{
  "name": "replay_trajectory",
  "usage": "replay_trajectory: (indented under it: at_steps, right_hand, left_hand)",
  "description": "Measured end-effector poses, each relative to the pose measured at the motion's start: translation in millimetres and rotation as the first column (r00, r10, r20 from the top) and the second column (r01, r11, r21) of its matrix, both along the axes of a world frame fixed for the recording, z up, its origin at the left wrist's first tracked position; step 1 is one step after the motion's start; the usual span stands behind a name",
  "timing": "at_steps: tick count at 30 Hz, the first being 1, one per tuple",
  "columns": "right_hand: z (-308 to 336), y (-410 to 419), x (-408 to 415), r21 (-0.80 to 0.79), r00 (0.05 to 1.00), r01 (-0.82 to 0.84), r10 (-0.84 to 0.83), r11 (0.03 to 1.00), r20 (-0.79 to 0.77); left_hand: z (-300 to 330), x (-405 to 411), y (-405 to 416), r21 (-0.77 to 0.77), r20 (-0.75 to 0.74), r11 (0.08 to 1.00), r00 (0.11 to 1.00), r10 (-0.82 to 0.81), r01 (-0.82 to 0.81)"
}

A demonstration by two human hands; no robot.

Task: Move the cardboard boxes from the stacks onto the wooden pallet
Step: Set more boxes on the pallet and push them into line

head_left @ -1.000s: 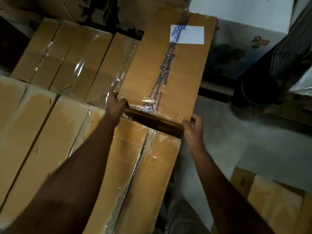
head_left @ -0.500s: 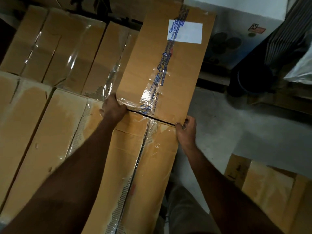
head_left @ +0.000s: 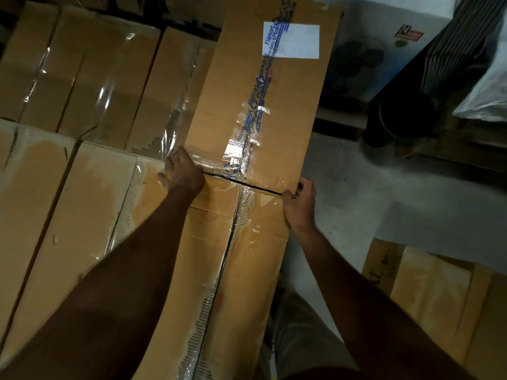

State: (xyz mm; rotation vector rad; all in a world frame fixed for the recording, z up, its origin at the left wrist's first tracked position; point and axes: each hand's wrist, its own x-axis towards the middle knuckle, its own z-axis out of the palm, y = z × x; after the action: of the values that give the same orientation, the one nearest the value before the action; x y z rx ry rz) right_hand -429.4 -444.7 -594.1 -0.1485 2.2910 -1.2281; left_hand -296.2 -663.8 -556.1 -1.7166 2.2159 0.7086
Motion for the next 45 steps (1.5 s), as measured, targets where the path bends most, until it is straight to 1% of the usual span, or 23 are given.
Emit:
replay_trajectory:
  at_steps: [3, 5, 7, 9, 11, 14, 16, 21, 23, 25, 28, 31, 34, 38, 40, 42, 45]
  right_hand:
    - [-0.6, 2.5, -2.9, -0.008, 1.000, -0.025, 0.025, 1.000, 0.012]
    - [1.5, 5.8, -2.0, -0.018, 0.999, -0.027, 0.028, 0.999, 0.023]
    - [4.0, 10.3, 1.3, -0.027, 0.999, -0.029, 0.030, 0.999, 0.035]
    - [8.0, 16.1, 5.2, -0.059, 0.998, -0.013, 0.016, 0.998, 0.052]
    - [19.9, 22.3, 11.0, -0.096, 0.998, -0.012, 0.017, 0.995, 0.052]
    - [50.9, 37.7, 21.0, -0.118, 0.999, -0.049, 0.048, 0.992, -0.009]
    - [75.7, 54.0, 29.2, -0.129, 0.996, -0.077, 0.071, 0.989, -0.056]
    - [147.3, 104.4, 61.7, -0.209, 0.985, -0.109, 0.078, 0.972, -0.153]
    - [168.1, 132.1, 79.9, -0.239, 0.979, -0.110, 0.064, 0.965, -0.194]
    - [181.7, 164.0, 97.3, -0.233, 0.970, -0.124, 0.068, 0.965, -0.232]
    - [192.0, 214.3, 117.3, -0.189, 0.965, -0.114, 0.064, 0.975, -0.254]
    - [197.5, 259.0, 129.8, -0.134, 0.956, -0.056, 0.014, 0.989, -0.294]
    - [200.4, 301.0, 136.9, -0.118, 0.952, 0.018, -0.053, 0.993, -0.302]
    - [198.1, 354.6, 144.1, -0.106, 0.939, 0.112, -0.140, 0.988, -0.315]
    - [199.3, 383.5, 145.3, -0.106, 0.930, 0.163, -0.188, 0.981, -0.315]
    - [199.4, 407.3, 145.7, -0.080, 0.925, 0.193, -0.208, 0.978, -0.318]
    - [197.1, 454.2, 146.3, -0.042, 0.915, 0.260, -0.260, 0.965, -0.309]
  left_hand:
    - [1.0, 3.7, 1.8, -0.018, -0.029, 0.999, 0.999, -0.028, 0.027]
    - [5.4, 4.1, 2.9, 0.010, -0.033, 0.999, 0.999, -0.042, 0.042]
    - [10.6, 6.3, 6.2, 0.046, -0.074, 0.998, 0.997, -0.032, 0.035]
    - [15.4, 13.1, 15.2, 0.080, -0.147, 0.997, 0.989, -0.007, 0.019]
    - [21.8, 24.7, 30.5, 0.110, -0.253, 0.994, 0.967, 0.036, -0.008]
    - [55.4, 43.1, 69.0, 0.199, -0.405, 0.978, 0.904, 0.135, -0.057]
    - [82.2, 59.5, 97.2, 0.235, -0.490, 0.971, 0.855, 0.167, -0.055]
    - [137.7, 100.0, 161.9, 0.234, -0.626, 0.972, 0.768, 0.134, 0.021]
    - [158.9, 107.4, 187.9, 0.231, -0.667, 0.967, 0.741, 0.077, 0.108]
    - [176.4, 110.5, 213.7, 0.233, -0.703, 0.951, 0.711, 0.019, 0.205]
    - [194.4, 111.8, 253.5, 0.241, -0.734, 0.913, 0.677, -0.050, 0.328]
    - [202.3, 110.5, 292.2, 0.248, -0.751, 0.860, 0.649, -0.121, 0.447]
    - [205.4, 108.6, 328.0, 0.282, -0.737, 0.781, 0.648, -0.195, 0.557]
    - [200.7, 95.9, 369.2, 0.284, -0.706, 0.724, 0.648, -0.286, 0.629]
    - [198.9, 80.4, 393.2, 0.269, -0.700, 0.691, 0.629, -0.338, 0.671]
    - [197.6, 68.9, 412.9, 0.259, -0.696, 0.677, 0.619, -0.364, 0.689]
    - [189.1, 56.4, 450.5, 0.290, -0.691, 0.626, 0.611, -0.387, 0.724]
